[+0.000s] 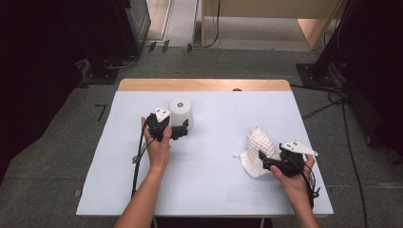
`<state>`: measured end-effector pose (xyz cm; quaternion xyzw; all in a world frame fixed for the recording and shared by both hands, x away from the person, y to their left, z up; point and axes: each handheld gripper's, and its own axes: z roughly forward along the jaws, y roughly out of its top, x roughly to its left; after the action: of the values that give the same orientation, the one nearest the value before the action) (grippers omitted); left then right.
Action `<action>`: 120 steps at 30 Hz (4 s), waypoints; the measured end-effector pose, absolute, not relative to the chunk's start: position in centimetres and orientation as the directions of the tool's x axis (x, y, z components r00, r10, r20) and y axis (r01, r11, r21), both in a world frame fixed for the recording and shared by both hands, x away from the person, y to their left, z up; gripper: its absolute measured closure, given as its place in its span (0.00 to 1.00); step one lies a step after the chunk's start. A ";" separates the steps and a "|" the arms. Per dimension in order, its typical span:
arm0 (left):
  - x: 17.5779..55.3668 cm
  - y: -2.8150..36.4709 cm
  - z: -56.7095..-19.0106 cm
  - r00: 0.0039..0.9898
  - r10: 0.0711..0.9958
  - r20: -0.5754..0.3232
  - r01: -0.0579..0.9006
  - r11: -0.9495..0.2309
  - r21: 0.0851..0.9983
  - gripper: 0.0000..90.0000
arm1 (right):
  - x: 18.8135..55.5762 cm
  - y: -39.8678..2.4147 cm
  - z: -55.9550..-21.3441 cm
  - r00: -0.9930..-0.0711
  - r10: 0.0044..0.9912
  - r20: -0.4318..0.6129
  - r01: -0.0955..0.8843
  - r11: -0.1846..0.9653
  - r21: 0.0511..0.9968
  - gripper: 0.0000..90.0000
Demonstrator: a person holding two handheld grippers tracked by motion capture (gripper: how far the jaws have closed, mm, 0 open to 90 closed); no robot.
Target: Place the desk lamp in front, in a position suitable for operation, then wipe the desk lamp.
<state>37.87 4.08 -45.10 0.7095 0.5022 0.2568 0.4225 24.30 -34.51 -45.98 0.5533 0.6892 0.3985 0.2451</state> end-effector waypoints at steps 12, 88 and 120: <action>40.2 1.5 -46.1 0.335 0.941 -0.038 0.481 -0.136 0.866 0.00 | 24.3 -34.5 -46.0 -0.251 0.961 0.117 0.571 0.050 0.819 0.16; 26.4 6.5 -46.0 0.605 0.794 -0.058 0.486 -0.311 0.817 0.09 | 22.9 -32.7 -44.2 -0.418 0.907 0.057 0.482 0.168 0.860 0.57; 26.7 6.5 -46.2 0.622 0.783 -0.021 0.473 -0.355 0.806 0.09 | 26.9 -36.6 -49.8 -0.188 0.981 0.046 0.669 0.094 0.737 0.18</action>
<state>26.67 6.49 -46.16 0.8012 0.3918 0.1882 0.4113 26.89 -36.59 -49.77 0.5899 0.6994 0.3240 0.2404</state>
